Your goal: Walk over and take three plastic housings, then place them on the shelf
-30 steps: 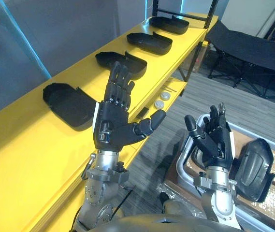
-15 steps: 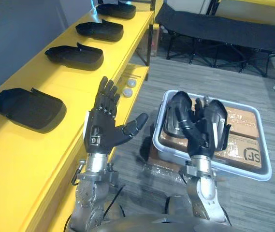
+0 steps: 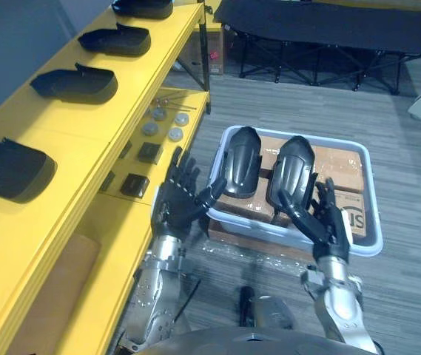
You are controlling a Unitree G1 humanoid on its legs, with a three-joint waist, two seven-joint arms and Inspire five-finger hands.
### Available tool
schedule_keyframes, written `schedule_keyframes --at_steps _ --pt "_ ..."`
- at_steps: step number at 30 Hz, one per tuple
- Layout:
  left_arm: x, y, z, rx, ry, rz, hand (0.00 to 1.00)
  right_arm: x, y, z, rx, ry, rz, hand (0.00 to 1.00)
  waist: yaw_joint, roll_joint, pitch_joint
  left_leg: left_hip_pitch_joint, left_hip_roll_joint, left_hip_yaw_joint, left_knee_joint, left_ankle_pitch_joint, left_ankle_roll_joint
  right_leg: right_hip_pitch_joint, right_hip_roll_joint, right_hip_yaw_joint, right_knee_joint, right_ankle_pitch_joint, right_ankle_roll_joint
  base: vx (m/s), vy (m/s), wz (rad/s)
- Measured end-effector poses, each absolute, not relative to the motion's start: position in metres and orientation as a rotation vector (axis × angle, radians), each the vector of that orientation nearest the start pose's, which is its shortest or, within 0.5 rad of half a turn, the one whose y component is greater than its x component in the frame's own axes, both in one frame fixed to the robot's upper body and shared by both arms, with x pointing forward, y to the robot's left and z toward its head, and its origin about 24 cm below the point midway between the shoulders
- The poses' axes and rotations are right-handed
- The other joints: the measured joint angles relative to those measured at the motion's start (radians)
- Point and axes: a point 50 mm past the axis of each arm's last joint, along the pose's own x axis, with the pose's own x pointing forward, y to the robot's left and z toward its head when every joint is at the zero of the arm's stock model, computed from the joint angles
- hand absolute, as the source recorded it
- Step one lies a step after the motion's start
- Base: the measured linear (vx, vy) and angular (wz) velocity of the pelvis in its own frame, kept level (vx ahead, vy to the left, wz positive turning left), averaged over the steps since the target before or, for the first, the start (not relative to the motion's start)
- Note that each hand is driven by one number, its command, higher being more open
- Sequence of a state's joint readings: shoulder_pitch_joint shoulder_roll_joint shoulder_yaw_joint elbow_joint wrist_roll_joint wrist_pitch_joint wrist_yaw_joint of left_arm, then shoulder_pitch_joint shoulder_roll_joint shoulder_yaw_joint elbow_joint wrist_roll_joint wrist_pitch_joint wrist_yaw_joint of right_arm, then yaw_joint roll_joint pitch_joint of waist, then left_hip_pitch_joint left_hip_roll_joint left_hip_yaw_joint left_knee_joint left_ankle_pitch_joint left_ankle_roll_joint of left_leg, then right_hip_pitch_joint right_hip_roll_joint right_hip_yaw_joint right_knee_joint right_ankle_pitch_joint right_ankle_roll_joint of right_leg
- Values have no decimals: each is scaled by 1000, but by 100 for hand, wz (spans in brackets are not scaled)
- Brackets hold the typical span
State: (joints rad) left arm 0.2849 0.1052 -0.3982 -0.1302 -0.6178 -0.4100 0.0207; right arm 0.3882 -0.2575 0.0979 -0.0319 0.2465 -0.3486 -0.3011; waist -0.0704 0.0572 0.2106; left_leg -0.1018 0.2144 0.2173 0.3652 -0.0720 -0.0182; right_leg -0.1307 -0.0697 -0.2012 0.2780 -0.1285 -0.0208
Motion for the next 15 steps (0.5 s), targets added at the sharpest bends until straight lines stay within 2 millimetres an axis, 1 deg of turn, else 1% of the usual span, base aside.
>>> schedule_keyframes --at_steps 1,2,3,4,5,6,7,9,11,13,15 --pt "185 108 39 -627 -127 -131 100 163 -213 8 2 16 -319 100 1 4 1 7 -23 -4 5 -18 3 -3 0 13 -6 6 -3 55 -19 -48" --pt "185 108 40 -627 -132 -135 100 163 -217 8 -1 14 -332 100 0 14 -1 12 -66 -17 21 -59 8 -5 3 28 -18 18 -11 26 25 -44" --pt "185 108 43 -631 -145 -136 100 162 -220 8 -2 14 -341 100 2 17 -2 31 -107 -40 6 -91 11 -6 10 45 -20 27 -7 26 34 -41" --pt "185 109 45 -633 -156 -140 100 162 -222 8 1 17 -345 100 5 18 -3 43 -121 -50 -15 -103 12 -5 18 53 -21 32 -5 27 39 -38" --pt "186 109 49 -636 -173 -148 100 162 -222 6 7 22 -348 100 11 23 -6 64 -129 -63 -58 -114 17 -6 30 62 -22 39 -6 34 42 -40" --pt "186 110 55 -637 -200 -159 100 162 -221 6 30 26 -350 100 16 31 -11 102 -131 -95 -120 -121 6 -11 47 78 -24 45 -4 45 69 -54" --pt "187 112 59 -629 -221 -159 100 163 -218 4 45 28 -340 100 19 29 -11 113 -133 -116 -150 -126 0 -14 61 96 -40 60 2 33 60 -51" --pt "188 117 62 -596 -239 -155 100 165 -208 3 89 29 -323 100 25 21 -12 111 -133 -109 -152 -134 0 -15 76 121 -76 90 8 -2 54 -51" --pt "188 118 63 -578 -237 -154 100 163 -200 -1 146 44 -316 100 24 14 -13 111 -135 -101 -136 -150 1 -8 76 131 -89 102 16 -20 94 -29" --pt "188 116 62 -498 -222 -165 100 154 -192 -8 180 82 -324 100 20 -2 -12 111 -145 -100 -119 -160 2 -11 65 135 -69 100 18 -32 114 -4" --pt "188 116 60 -462 -208 -168 100 148 -187 -12 194 107 -329 100 15 -15 -14 108 -156 -107 -109 -161 5 -7 51 131 -68 99 25 -39 105 8"
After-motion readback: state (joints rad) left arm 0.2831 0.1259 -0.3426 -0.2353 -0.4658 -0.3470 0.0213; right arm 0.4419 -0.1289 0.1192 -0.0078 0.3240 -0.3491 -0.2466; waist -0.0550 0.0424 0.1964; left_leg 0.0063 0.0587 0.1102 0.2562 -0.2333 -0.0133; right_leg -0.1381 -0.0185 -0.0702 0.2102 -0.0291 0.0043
